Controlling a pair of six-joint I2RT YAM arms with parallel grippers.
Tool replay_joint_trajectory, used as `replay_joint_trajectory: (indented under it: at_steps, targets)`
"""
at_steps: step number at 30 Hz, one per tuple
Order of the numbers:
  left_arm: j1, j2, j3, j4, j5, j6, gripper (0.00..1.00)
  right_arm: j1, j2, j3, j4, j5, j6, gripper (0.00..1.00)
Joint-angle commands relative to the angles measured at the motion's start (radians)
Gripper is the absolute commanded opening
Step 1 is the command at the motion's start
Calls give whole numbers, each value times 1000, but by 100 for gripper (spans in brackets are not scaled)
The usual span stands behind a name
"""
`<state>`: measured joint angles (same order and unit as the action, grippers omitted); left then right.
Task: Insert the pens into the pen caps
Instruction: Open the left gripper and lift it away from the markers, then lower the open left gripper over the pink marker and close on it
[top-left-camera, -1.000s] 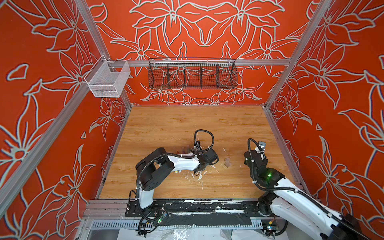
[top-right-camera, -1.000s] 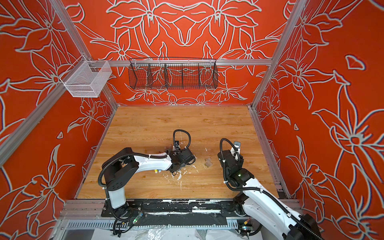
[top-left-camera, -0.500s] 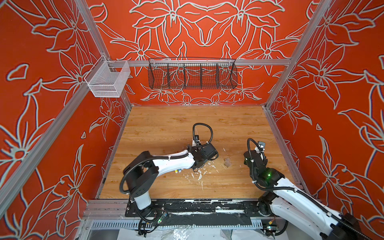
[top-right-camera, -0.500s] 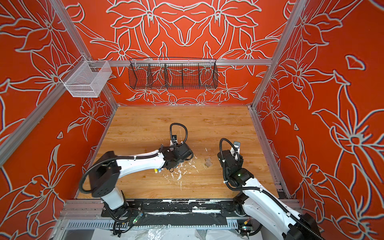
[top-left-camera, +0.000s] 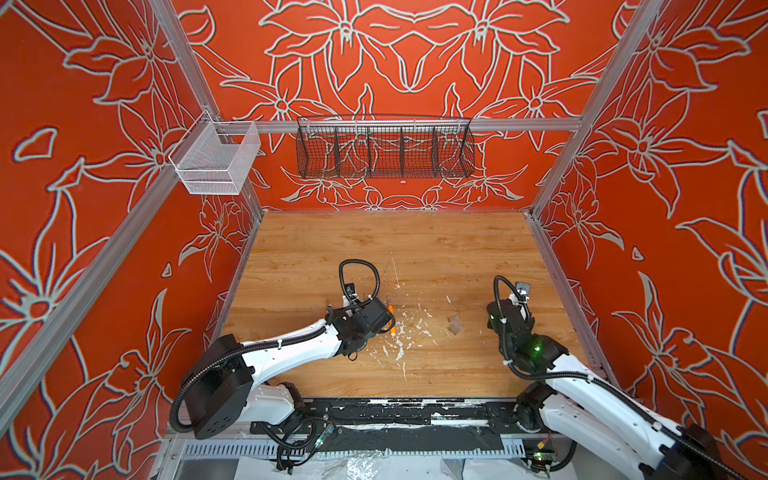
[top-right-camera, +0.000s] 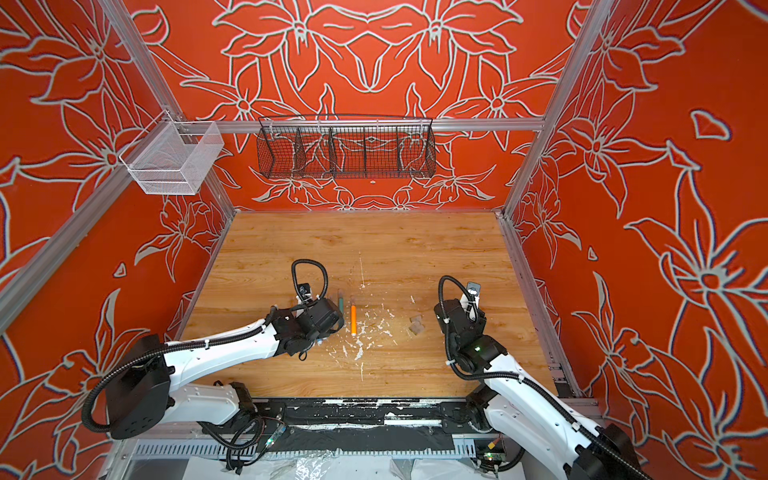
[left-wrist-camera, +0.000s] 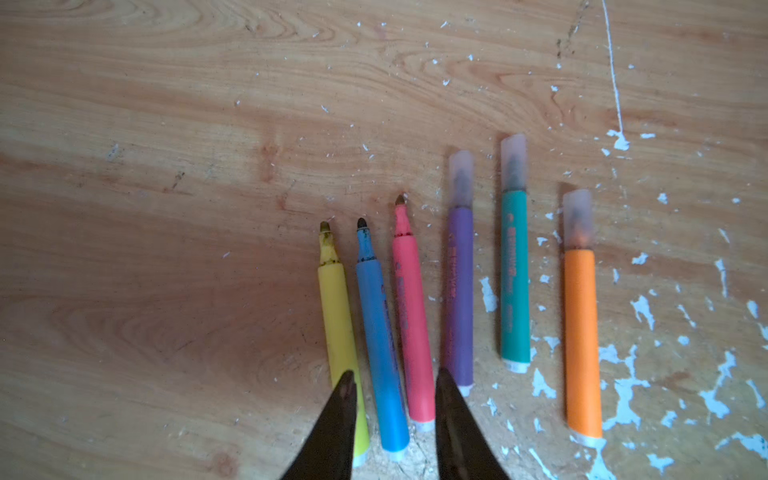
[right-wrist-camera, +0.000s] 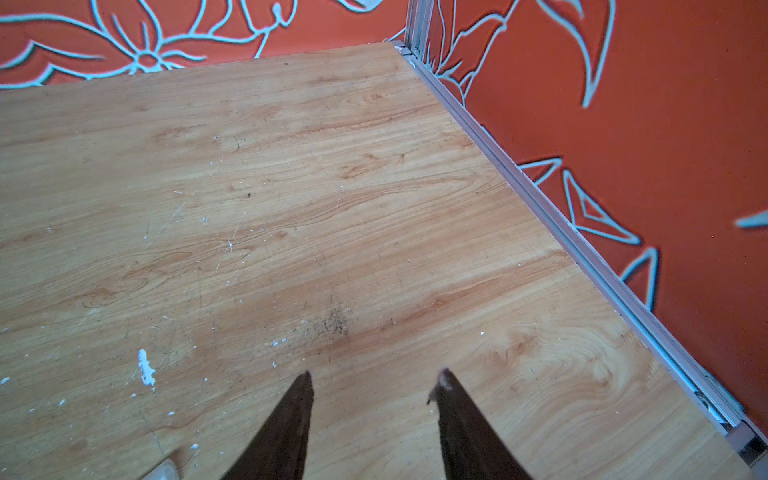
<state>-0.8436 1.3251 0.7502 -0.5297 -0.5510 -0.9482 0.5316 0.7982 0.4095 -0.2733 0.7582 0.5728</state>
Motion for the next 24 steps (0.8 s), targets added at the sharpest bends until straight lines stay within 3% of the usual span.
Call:
replay_joint_trajectory:
  at_steps: [1,8,24]
  targets:
    - [12,17,-17,54,29,-16,31,-3,10,34,-14,-10,20,50]
    - [39,106,-8,118,83,4,28,-3,18,38,-15,-11,21,50]
    - [73,231,16,155,92,8,25,-4,30,42,-14,-15,19,50]
